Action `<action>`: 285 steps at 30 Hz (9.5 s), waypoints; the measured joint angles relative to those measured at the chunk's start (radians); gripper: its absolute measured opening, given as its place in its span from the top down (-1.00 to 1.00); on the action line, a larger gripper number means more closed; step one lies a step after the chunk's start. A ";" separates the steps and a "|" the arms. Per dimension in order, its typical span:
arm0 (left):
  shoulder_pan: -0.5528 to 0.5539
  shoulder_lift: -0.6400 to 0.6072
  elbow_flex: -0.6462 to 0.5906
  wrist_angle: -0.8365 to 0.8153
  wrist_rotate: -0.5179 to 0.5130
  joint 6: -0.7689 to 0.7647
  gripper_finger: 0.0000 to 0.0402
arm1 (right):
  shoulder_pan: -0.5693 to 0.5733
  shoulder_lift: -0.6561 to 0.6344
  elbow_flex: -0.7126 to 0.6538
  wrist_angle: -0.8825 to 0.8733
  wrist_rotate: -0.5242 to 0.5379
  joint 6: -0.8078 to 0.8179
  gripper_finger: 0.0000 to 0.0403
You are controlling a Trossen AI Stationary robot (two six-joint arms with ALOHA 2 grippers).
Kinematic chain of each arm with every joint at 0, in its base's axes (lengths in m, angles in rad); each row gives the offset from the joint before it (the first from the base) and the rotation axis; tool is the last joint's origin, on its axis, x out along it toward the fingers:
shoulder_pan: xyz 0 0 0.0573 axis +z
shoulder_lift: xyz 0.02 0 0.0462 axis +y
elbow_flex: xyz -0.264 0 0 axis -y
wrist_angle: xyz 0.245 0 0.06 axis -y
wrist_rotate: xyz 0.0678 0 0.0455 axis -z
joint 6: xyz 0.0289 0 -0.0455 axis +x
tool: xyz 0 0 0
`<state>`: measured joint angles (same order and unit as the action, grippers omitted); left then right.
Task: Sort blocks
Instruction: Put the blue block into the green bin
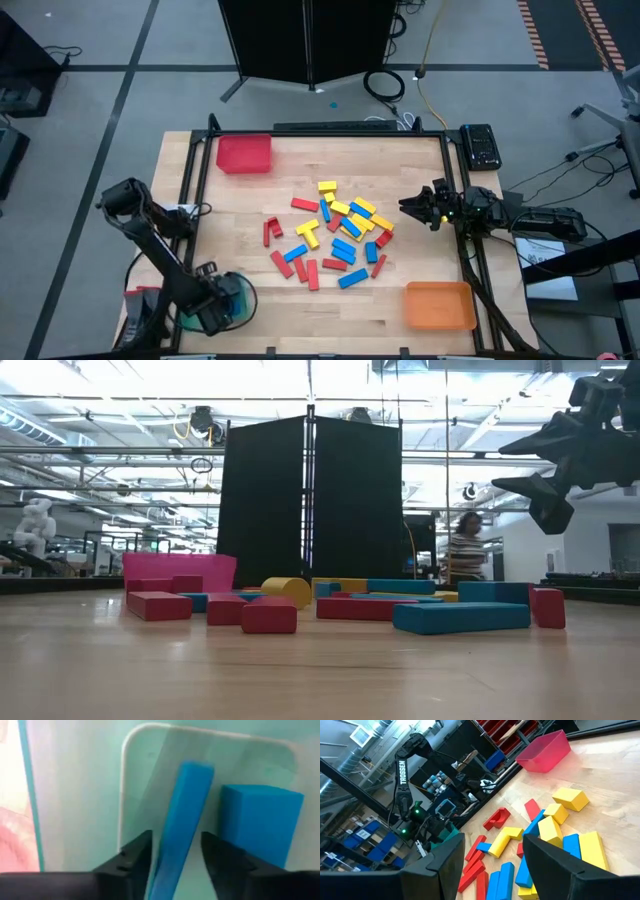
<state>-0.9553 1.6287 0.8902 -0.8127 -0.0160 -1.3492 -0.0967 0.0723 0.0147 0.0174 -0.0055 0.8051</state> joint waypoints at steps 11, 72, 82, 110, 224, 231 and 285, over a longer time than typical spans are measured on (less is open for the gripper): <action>0.064 -0.140 0.007 -0.030 0.016 -0.006 -0.34 | 0.000 0.000 0.000 0.007 -0.037 -0.004 0.01; 0.812 0.189 0.377 0.012 -0.045 0.755 -0.35 | 0.000 0.000 0.000 0.006 -0.053 -0.088 0.01; 0.796 0.217 0.376 0.075 -0.039 0.782 -0.40 | 0.000 0.000 0.000 0.009 -0.080 -0.089 0.01; 0.797 0.349 0.380 0.068 -0.004 0.779 -0.67 | 0.000 0.025 0.000 0.014 -0.102 -0.092 0.01; -0.208 0.024 0.332 -0.456 -0.172 -0.486 0.47 | 0.000 0.056 0.000 0.001 0.010 -0.050 0.01; -0.136 -0.027 0.159 -0.238 -0.111 -0.329 0.47 | 0.000 0.056 0.000 0.000 0.010 -0.050 0.01; 0.066 -0.600 0.017 -0.011 -0.439 -0.269 -0.21 | -0.001 0.056 0.000 0.001 0.005 -0.087 0.01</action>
<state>-0.8888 1.0285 0.9072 -0.8241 -0.4548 -1.6187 -0.0972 0.1287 0.0143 0.0186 -0.0010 0.7178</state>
